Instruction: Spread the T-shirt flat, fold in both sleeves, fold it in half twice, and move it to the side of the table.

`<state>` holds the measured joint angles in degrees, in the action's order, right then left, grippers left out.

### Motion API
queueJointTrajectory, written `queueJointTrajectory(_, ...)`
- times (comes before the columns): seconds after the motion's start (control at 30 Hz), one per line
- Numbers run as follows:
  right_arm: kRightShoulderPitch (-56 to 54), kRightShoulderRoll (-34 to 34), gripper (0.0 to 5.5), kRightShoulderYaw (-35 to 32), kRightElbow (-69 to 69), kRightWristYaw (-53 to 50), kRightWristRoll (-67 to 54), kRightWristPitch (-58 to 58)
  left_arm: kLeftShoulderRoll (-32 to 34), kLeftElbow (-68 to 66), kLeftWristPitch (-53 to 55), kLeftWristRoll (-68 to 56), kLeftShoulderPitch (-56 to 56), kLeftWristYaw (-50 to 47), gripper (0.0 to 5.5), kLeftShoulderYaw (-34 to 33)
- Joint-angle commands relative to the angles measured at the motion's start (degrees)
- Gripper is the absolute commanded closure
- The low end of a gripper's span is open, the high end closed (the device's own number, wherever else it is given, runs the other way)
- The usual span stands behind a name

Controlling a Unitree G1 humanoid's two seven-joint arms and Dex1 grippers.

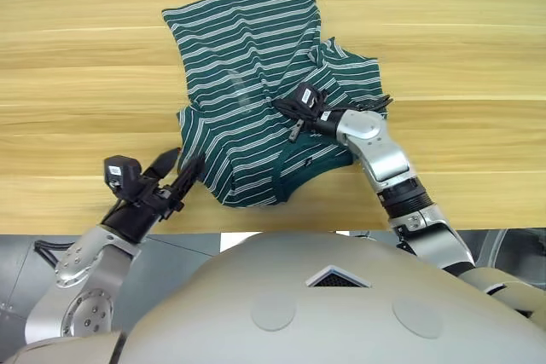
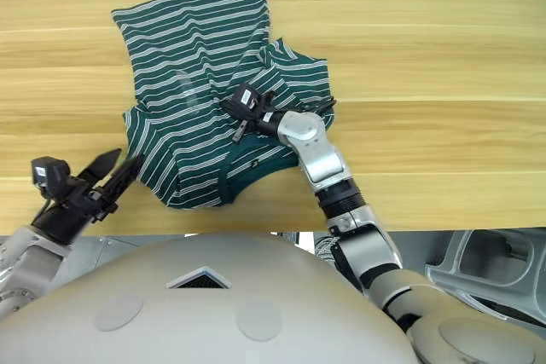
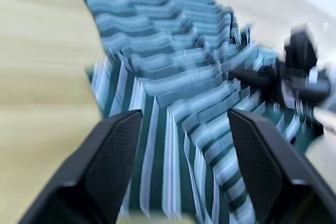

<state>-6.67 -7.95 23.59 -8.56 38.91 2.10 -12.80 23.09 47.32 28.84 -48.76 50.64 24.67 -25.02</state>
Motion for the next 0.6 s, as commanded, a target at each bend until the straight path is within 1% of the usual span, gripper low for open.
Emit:
queueJointTrajectory(0.03,-1.87,0.63,5.47,1.05,-0.47,-1.54,1.32,-1.98,0.18,2.41,-2.18,-2.84,1.04,-0.15,2.59,-5.88)
queueJointTrajectory(0.17,-4.47,0.17,5.47,-1.35,-1.64,-5.36,2.35,-0.87,-3.14,5.37,-1.97,-7.11,7.41,-0.88,2.59,-6.17)
queueJointTrajectory(0.23,-5.06,-0.08,5.47,-3.08,-0.75,-6.52,1.99,-1.45,-4.55,4.27,-0.84,-9.62,9.13,-2.80,2.59,-6.04)
queueJointTrajectory(0.27,-5.23,-0.19,5.47,-3.88,-0.07,-6.86,1.70,-1.92,-5.15,3.26,0.21,-10.26,9.69,-4.07,2.59,-4.90)
queueJointTrajectory(0.4,-6.00,-1.15,5.47,-6.34,3.47,-7.38,1.03,-2.94,-7.69,-1.86,4.53,-6.48,11.33,-7.21,2.59,4.88)
queueJointTrajectory(0.6,-5.10,-3.99,5.47,-7.80,8.80,-7.65,1.69,-3.62,-9.17,-8.15,6.70,-4.02,9.91,-10.03,2.59,9.48)
